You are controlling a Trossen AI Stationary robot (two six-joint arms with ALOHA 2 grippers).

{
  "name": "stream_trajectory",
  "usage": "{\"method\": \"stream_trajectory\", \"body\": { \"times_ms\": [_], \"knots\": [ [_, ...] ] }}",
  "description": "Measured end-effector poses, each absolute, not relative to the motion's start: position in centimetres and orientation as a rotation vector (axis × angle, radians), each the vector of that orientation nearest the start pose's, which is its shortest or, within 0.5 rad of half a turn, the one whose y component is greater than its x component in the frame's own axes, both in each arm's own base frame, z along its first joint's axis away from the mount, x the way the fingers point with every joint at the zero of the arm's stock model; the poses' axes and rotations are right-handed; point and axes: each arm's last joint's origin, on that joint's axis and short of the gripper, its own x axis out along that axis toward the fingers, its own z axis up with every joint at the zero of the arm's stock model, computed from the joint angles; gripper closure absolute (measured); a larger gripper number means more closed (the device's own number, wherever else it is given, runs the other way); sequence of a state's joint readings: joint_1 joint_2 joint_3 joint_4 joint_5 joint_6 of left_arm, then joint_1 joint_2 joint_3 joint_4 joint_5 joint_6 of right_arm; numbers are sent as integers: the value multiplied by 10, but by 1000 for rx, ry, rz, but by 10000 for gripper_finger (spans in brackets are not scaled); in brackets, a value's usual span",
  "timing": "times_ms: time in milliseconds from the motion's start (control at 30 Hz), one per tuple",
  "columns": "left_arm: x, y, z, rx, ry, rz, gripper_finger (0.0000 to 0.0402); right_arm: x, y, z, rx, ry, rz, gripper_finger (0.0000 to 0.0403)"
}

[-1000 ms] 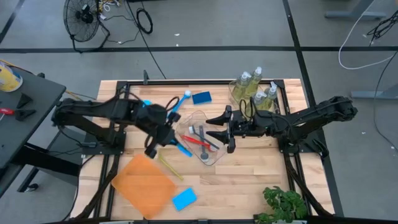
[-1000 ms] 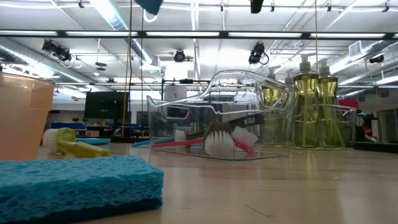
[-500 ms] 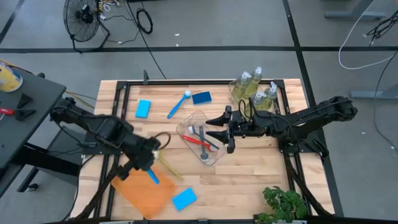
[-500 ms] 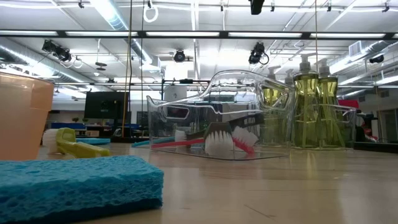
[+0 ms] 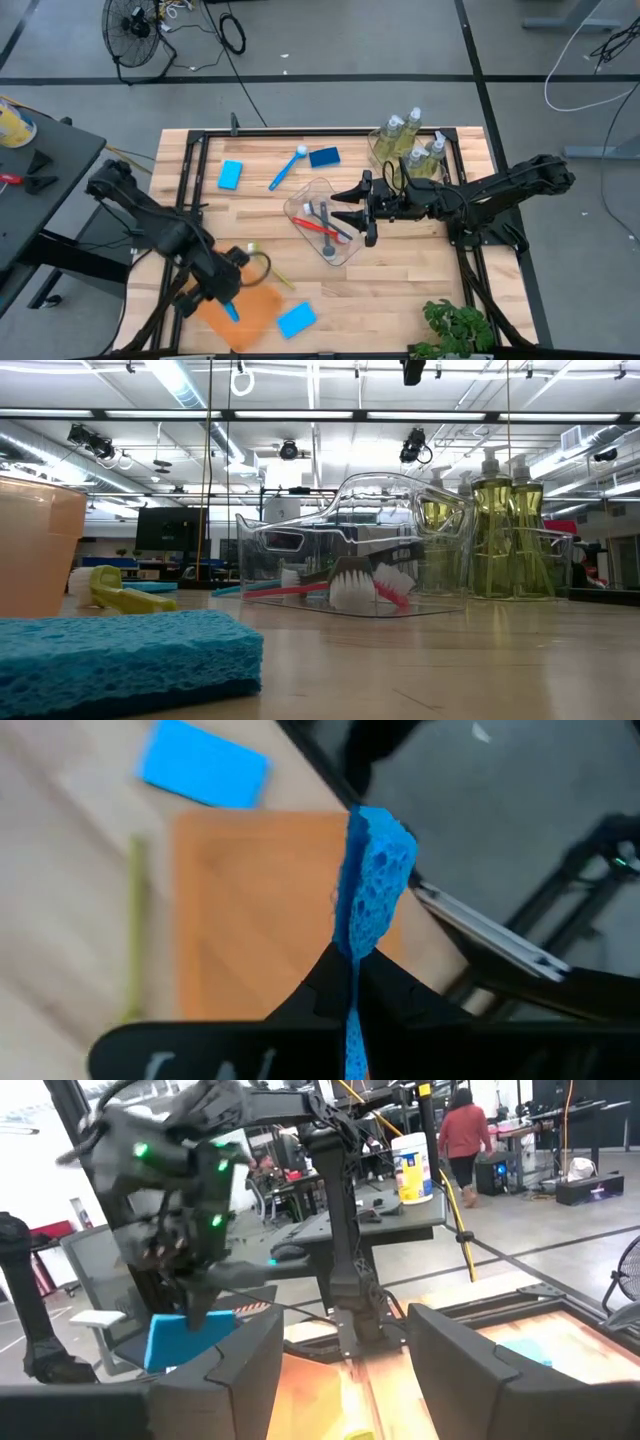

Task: Pick & Place Kitchen Sink Supplies
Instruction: Put the blue sponge into the transparent orange bin

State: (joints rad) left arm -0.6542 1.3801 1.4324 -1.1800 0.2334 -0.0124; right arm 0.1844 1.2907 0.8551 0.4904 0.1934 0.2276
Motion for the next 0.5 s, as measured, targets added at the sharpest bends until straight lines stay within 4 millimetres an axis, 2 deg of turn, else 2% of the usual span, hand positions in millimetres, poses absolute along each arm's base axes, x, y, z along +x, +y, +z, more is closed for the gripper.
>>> {"method": "stream_trajectory", "body": {
  "times_ms": [233, 500],
  "knots": [
    [206, -188, 318, 281, 1286, -863, 393, 287, 48, 311, 234, -33, -5, 191],
    [217, -198, 289, 369, 1426, -917, 393, 287, 48, 307, 225, 9, -10, 191]
  ]
}}
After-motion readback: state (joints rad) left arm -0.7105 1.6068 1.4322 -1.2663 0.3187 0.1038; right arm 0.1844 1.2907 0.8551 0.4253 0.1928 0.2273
